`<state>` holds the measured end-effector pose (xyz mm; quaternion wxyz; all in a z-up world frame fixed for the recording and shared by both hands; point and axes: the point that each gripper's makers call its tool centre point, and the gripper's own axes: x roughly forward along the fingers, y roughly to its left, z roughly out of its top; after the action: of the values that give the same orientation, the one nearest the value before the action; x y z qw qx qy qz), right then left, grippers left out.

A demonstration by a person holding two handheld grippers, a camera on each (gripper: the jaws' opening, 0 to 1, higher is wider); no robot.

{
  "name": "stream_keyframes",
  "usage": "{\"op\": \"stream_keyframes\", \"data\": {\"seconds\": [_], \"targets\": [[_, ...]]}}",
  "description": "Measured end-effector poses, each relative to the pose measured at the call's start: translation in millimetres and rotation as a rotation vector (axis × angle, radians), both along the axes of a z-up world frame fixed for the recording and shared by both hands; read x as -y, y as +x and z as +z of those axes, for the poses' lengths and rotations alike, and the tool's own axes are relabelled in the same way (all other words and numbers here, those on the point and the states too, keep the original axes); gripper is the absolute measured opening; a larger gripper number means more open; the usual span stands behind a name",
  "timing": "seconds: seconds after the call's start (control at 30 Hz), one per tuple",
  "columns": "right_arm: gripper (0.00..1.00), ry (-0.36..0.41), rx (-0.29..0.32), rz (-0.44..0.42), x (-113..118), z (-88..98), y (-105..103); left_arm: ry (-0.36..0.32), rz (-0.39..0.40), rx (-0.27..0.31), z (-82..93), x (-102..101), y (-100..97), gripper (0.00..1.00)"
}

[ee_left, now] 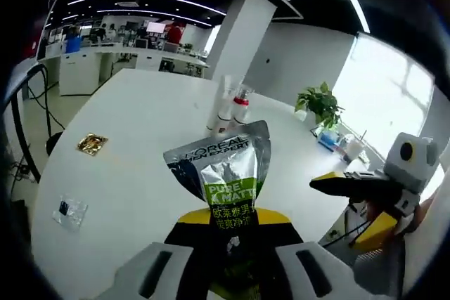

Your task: Arrange the skincare products in the storage area until every visible bottle or jar stands upright without overlapping.

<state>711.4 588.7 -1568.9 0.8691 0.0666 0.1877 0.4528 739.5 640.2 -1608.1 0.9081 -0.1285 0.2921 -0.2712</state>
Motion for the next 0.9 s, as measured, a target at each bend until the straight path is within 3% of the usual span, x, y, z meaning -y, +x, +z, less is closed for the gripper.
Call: {"op": "stream_keyframes", "data": {"seconds": [0.17, 0.43, 0.53, 0.63, 0.7, 0.8, 0.9], "targets": [[0.72, 0.125, -0.027, 0.034, -6.5, 16.4, -5.5, 0.024, -0.025, 0.053, 7.4, 5.8, -13.1, 0.2], [0.73, 0.216, -0.076, 0.048, -9.1, 24.0, -6.9, 0.015, -0.058, 0.078, 9.2, 10.0, -31.3, 0.2], [0.66, 0.238, -0.099, 0.056, -9.3, 24.6, -8.4, 0.0, -0.109, 0.123, 15.6, 18.0, -36.9, 0.2], [0.54, 0.307, -0.153, 0.044, -4.9, 28.6, -6.5, -0.009, -0.15, 0.153, 19.4, 24.3, -38.5, 0.2], [0.52, 0.316, -0.201, 0.011, -0.3, 23.5, -1.3, -0.019, -0.146, 0.144, 19.9, 25.0, -39.2, 0.2], [0.49, 0.321, -0.209, -0.002, 3.4, 22.5, 1.6, 0.018, -0.133, 0.155, 19.4, 21.1, -40.0, 0.21], [0.47, 0.325, -0.217, 0.01, 0.5, 23.8, -1.1, 0.012, -0.143, 0.162, 20.9, 24.2, -40.6, 0.21]]}}
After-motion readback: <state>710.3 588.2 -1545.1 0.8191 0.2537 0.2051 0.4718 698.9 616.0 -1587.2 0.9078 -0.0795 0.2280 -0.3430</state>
